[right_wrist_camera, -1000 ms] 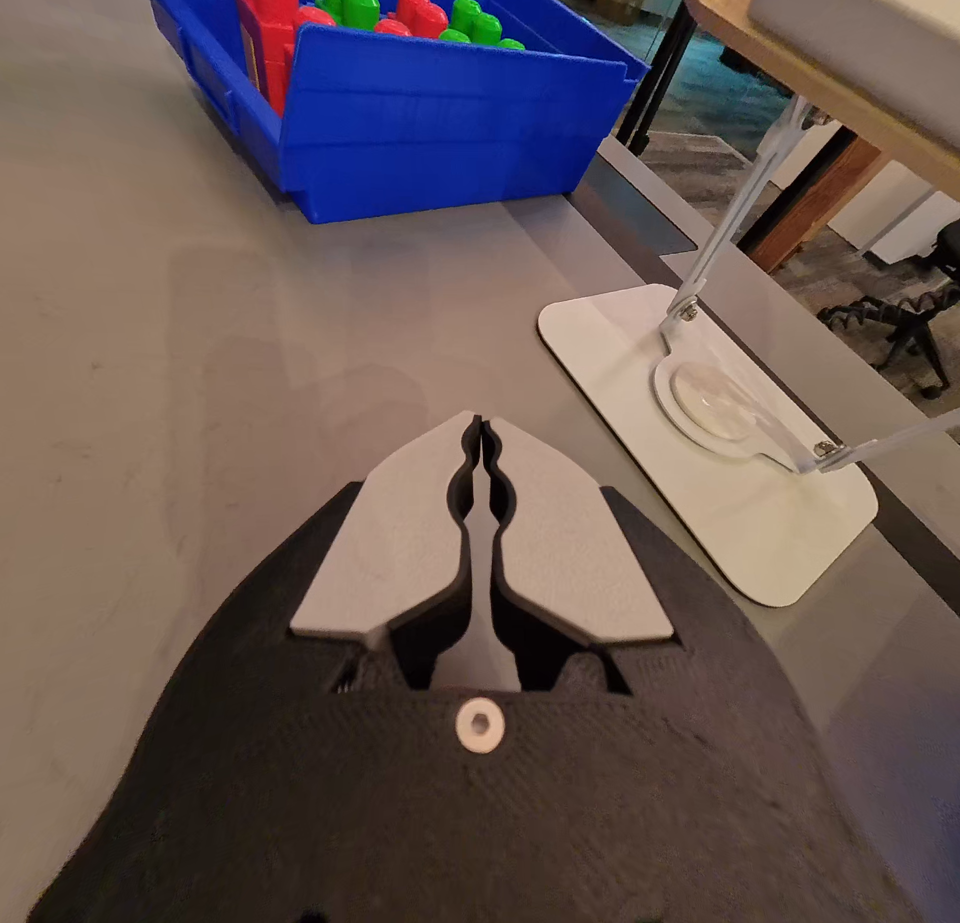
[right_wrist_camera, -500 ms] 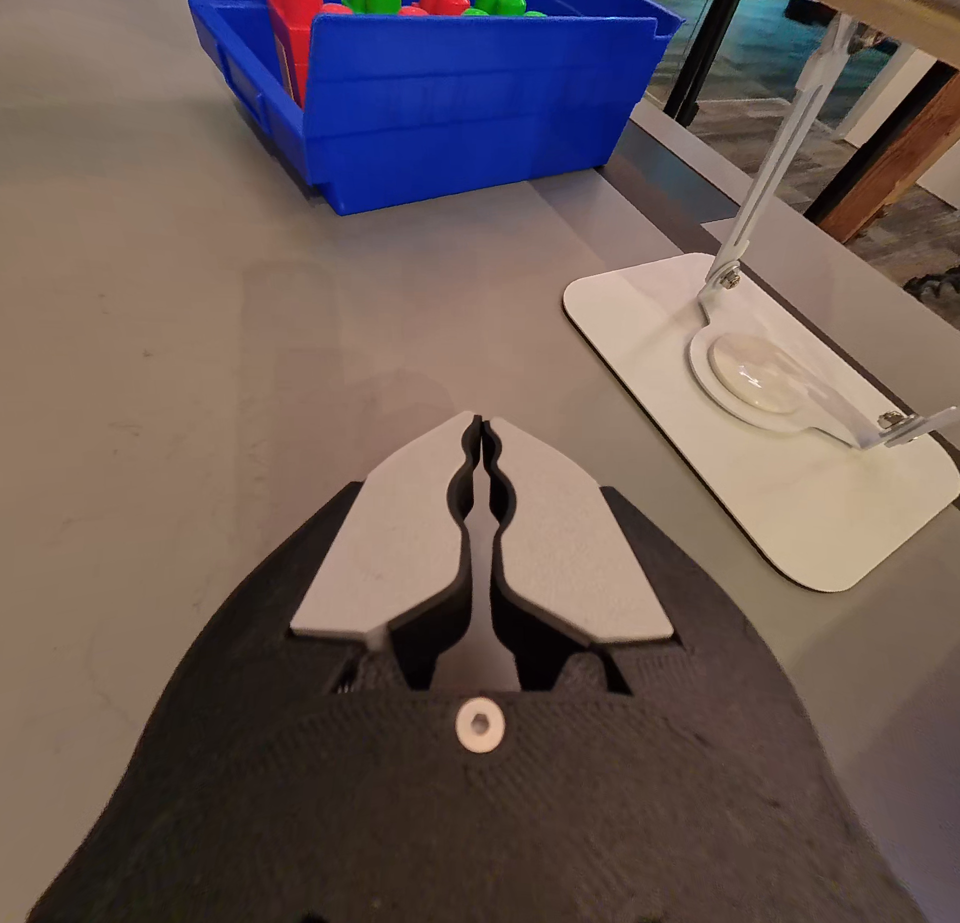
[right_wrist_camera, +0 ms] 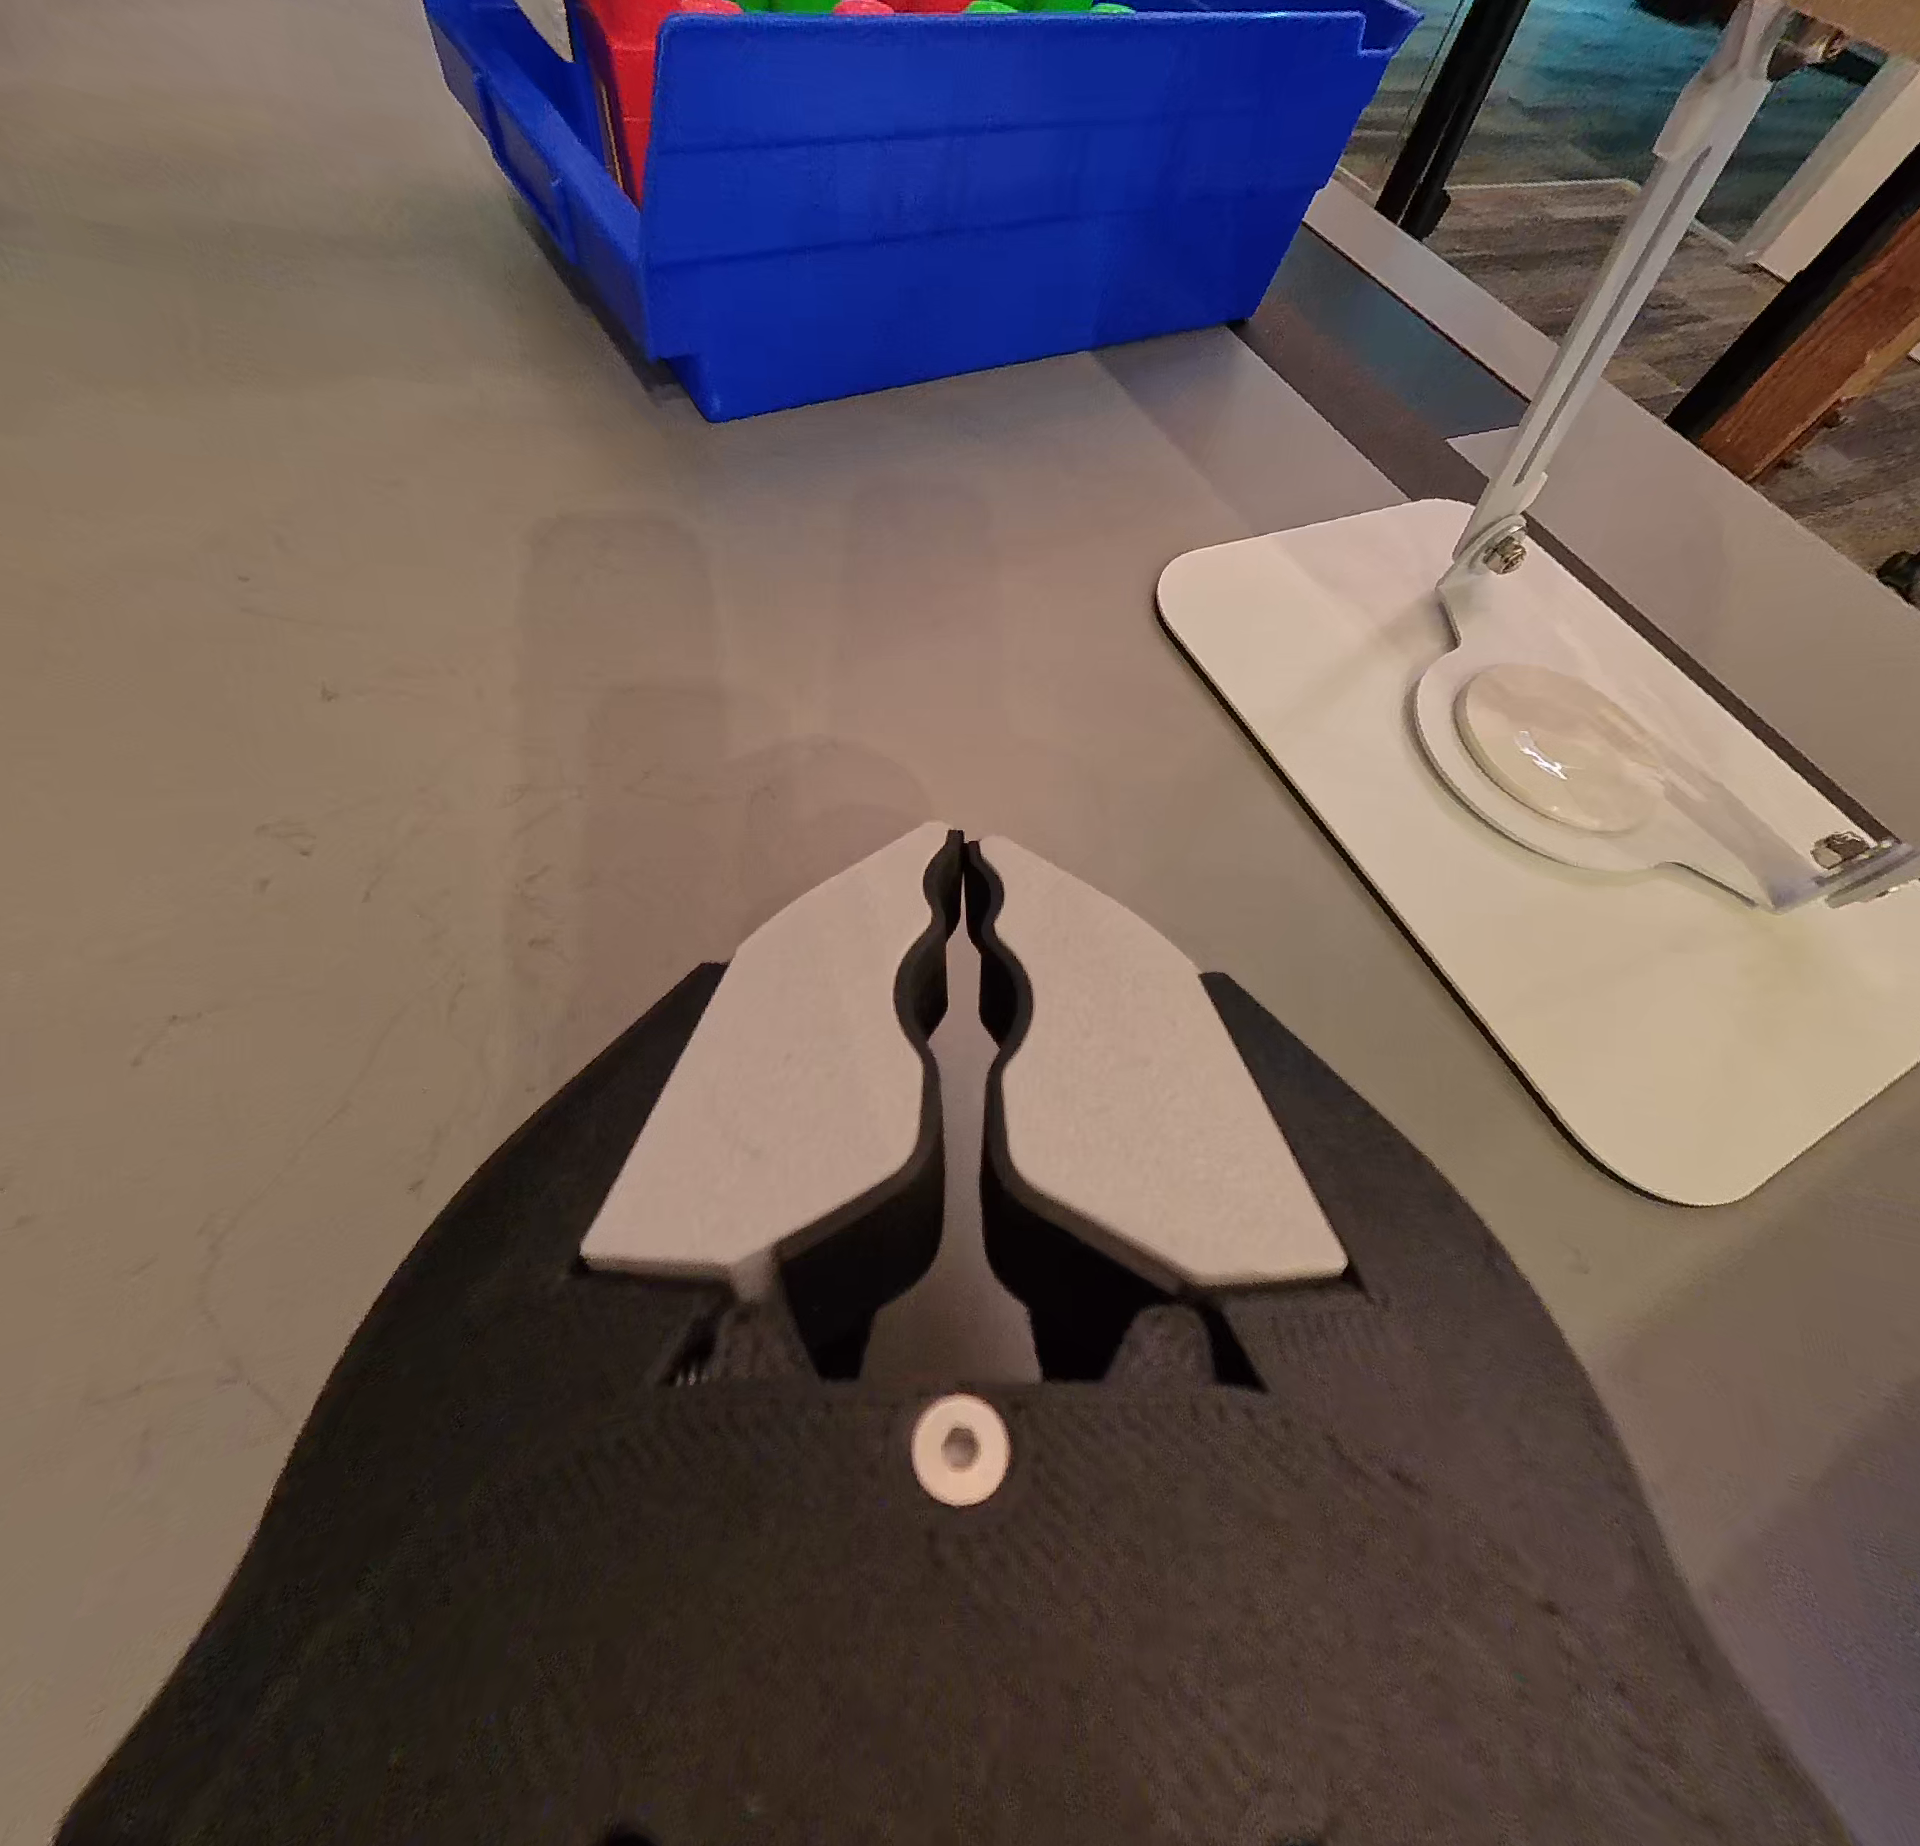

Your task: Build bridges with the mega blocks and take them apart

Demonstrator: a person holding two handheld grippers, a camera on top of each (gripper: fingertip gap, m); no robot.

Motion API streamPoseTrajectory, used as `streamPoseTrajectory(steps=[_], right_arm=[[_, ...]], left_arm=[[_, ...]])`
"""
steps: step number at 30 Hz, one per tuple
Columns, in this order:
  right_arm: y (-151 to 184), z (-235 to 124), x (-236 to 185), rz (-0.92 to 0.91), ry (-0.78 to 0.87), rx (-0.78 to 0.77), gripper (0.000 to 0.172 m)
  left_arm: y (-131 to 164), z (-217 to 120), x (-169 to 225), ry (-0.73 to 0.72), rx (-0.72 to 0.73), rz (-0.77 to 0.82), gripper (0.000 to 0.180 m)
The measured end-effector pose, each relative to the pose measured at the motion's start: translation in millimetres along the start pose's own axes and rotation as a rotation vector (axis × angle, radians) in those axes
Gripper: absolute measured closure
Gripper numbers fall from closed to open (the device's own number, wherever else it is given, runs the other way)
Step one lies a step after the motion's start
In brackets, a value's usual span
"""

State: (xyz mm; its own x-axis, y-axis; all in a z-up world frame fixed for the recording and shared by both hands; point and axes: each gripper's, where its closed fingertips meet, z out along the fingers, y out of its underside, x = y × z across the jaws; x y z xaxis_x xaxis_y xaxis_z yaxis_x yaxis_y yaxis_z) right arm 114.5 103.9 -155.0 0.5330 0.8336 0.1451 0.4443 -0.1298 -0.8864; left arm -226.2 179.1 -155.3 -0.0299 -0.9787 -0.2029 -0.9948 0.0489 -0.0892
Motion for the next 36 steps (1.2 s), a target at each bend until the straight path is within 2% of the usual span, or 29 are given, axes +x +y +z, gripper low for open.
streamPoseTrajectory(steps=[5, 9, 13, 18, 23, 27, 31, 36], right_arm=[[-0.2, -0.1, -0.6, 0.002, -0.009, 0.002, 0.172], [-0.9, -0.3, -0.7, 0.003, -0.014, 0.007, 0.172], [-2.1, -1.1, 0.0, 0.007, -0.012, 0.016, 0.172], [-5.6, -2.8, -1.0, 0.01, -0.021, 0.041, 0.172], [-10.3, -5.2, -1.8, 0.017, -0.033, 0.074, 0.172], [-12.9, -7.7, -0.7, 0.036, -0.037, 0.095, 0.172], [-15.7, -11.8, 1.9, 0.06, -0.035, 0.119, 0.172], [-21.2, -19.2, 6.9, 0.072, -0.028, 0.158, 0.172]], left_arm=[[5.1, 8.1, 0.4, 0.064, -0.065, -0.006, 0.145], [5.5, 6.1, -3.9, 0.028, -0.068, -0.009, 0.146], [-0.7, -15.7, -15.3, -0.085, 0.052, -0.083, 0.146], [-19.5, -65.7, -19.1, -0.257, 0.295, -0.198, 0.146], [-61.2, -119.6, -6.5, -0.395, 0.619, -0.254, 0.146], [-110.9, -142.4, 7.2, -0.41, 0.838, -0.233, 0.146], [-163.2, -158.7, 12.7, -0.35, 1.036, -0.212, 0.147], [-221.5, -155.7, 8.7, -0.255, 1.163, -0.177, 0.147]])
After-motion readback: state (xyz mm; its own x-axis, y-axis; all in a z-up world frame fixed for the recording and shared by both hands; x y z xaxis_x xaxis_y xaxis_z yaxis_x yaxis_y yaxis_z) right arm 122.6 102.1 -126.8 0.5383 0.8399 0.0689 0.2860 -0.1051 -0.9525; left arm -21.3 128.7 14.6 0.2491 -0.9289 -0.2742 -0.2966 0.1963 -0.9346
